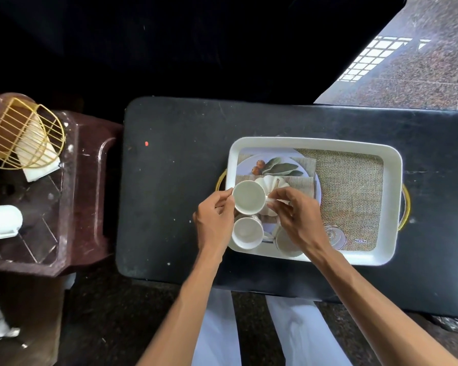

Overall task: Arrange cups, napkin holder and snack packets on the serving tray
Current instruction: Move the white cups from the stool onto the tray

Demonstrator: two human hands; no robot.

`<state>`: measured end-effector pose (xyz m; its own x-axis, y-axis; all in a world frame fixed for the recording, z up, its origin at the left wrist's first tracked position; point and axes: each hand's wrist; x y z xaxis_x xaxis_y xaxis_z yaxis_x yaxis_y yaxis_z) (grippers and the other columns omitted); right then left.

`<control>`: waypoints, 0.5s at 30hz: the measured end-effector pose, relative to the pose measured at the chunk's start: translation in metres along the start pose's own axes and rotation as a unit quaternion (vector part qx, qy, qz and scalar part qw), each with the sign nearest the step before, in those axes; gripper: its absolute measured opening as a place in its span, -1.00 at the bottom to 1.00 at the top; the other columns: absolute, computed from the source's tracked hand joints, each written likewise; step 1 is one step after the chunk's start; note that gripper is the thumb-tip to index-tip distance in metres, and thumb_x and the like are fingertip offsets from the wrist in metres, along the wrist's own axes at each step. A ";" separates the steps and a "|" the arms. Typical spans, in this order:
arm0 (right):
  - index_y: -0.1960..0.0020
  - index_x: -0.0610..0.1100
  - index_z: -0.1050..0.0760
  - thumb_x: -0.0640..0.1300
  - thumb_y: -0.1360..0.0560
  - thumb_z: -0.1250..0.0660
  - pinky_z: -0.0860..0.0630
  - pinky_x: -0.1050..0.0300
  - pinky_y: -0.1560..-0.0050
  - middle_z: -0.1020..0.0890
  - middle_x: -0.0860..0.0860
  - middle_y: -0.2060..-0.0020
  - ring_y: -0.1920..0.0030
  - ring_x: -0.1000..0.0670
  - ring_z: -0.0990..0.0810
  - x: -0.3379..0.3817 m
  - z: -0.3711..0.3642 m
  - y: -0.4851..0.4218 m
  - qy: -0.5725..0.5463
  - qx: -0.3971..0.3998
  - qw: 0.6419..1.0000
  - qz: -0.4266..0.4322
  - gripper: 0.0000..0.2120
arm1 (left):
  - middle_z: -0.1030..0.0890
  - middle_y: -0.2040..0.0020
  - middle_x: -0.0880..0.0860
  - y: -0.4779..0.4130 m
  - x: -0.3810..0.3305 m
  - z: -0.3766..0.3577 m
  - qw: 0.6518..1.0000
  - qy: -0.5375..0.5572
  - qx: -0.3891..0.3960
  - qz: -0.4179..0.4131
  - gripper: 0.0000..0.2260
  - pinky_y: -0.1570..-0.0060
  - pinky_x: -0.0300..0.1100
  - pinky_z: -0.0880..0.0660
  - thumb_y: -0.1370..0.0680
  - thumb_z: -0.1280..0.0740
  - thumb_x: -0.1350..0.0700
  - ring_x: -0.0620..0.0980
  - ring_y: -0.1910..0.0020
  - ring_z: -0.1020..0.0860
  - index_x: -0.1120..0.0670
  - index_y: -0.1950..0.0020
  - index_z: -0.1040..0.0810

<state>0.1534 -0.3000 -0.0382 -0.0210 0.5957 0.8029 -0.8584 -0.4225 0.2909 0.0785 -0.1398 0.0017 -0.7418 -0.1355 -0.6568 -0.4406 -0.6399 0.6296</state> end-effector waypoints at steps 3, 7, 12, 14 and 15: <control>-0.08 -0.25 -0.61 -0.31 -0.49 -0.45 -0.57 0.32 -0.02 -0.68 0.00 0.06 0.03 0.12 -0.66 0.003 0.002 0.001 0.000 0.014 1.000 0.001 -0.83 | -0.74 -0.02 -0.09 -0.002 0.000 0.003 1.000 -0.007 0.025 -0.001 -0.83 -0.11 0.01 -0.67 -0.61 -0.37 0.08 -0.10 -0.04 -0.70 -0.05 -0.15 -0.70; -0.21 -0.23 -0.57 -0.27 -0.48 -0.47 -0.57 0.02 -0.18 -0.64 0.04 -0.08 -0.11 0.02 -0.62 0.017 0.010 0.006 0.007 0.019 1.000 0.015 -0.69 | -0.73 -0.09 -0.07 -0.002 0.003 0.015 0.998 0.004 0.057 -0.006 -0.81 -0.19 0.02 -0.63 -0.64 -0.32 0.04 -0.11 -0.11 -0.68 -0.09 -0.20 -0.67; -0.22 -0.16 -0.57 -0.15 -0.47 -0.50 -0.58 0.05 -0.15 -0.66 0.04 -0.11 -0.13 0.02 -0.63 0.055 0.014 0.011 -0.003 -0.028 0.999 0.035 -0.66 | -0.72 -0.04 -0.06 0.007 0.007 0.047 0.993 0.102 0.054 -0.003 -0.86 -0.14 -0.14 -0.65 -0.66 -0.31 0.07 -0.17 -0.03 -0.71 -0.12 -0.12 -0.63; -0.22 -0.15 -0.57 -0.14 -0.47 -0.50 -0.57 0.13 -0.16 -0.65 0.06 -0.12 -0.14 0.06 -0.62 0.076 0.007 0.013 -0.018 -0.034 0.998 0.046 -0.66 | -0.72 -0.08 -0.03 0.013 0.009 0.066 0.990 0.132 0.040 -0.003 -0.84 -0.12 -0.19 -0.65 -0.67 -0.30 0.08 -0.17 -0.06 -0.71 -0.05 -0.19 -0.64; -0.22 -0.15 -0.57 -0.14 -0.47 -0.50 -0.58 0.15 -0.15 -0.65 0.06 -0.11 -0.15 0.08 -0.62 0.087 0.002 0.015 -0.029 -0.030 0.998 0.052 -0.66 | -0.72 -0.09 -0.04 0.015 0.011 0.077 0.990 0.138 0.030 -0.005 -0.82 -0.11 -0.20 -0.65 -0.67 -0.30 0.08 -0.17 -0.07 -0.71 -0.03 -0.22 -0.64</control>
<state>0.1400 -0.2561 0.0366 -0.0833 0.5097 0.8563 -0.8827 -0.4365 0.1740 0.0247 -0.0922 0.0359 -0.5742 -0.3367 -0.7463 -0.4823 -0.5974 0.6407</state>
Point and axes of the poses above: each hand's wrist, its own y-axis away from the middle knuckle, its own z-axis out of the back of the hand, x = y × z
